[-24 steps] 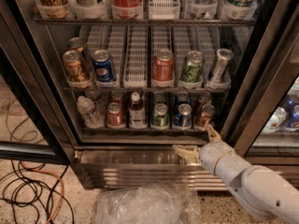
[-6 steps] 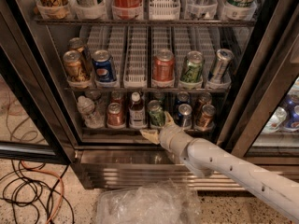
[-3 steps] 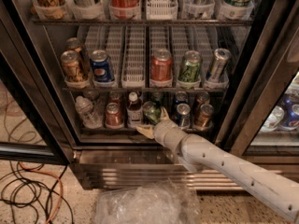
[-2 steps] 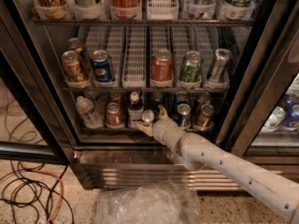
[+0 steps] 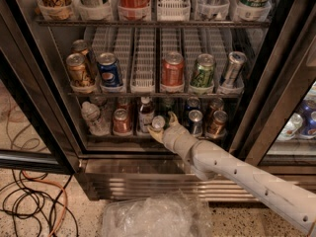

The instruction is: Pick green can from bottom shelf of fridge

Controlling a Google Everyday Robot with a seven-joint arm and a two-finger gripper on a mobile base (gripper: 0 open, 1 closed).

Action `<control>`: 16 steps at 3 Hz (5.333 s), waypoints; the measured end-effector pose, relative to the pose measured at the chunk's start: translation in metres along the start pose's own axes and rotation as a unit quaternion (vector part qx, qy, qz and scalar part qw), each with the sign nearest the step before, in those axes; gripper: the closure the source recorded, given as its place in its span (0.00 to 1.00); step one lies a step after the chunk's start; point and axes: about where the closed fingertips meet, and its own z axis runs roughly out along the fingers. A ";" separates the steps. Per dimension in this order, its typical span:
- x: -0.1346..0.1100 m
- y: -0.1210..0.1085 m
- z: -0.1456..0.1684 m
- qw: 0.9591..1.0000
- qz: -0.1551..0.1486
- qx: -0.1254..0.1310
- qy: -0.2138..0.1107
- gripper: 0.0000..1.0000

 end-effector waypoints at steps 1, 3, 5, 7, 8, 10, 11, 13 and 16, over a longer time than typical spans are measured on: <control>0.000 0.000 0.000 1.000 0.000 0.000 0.000 1.00; -0.012 -0.014 0.008 0.999 -0.008 0.031 -0.027 1.00; -0.037 -0.070 0.006 0.987 0.019 0.141 -0.079 1.00; -0.042 -0.084 0.000 0.982 0.038 0.167 -0.084 1.00; -0.044 -0.085 0.000 0.981 0.052 0.166 -0.083 1.00; -0.080 -0.119 -0.028 0.965 0.142 0.191 -0.114 1.00; -0.082 -0.126 -0.033 0.963 0.169 0.192 -0.090 1.00; -0.082 -0.122 -0.037 0.965 0.180 0.178 -0.074 1.00; -0.074 -0.108 -0.095 0.964 0.226 0.130 0.054 1.00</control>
Offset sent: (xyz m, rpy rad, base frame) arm 0.0000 0.0000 0.0000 0.0000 0.0000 0.0000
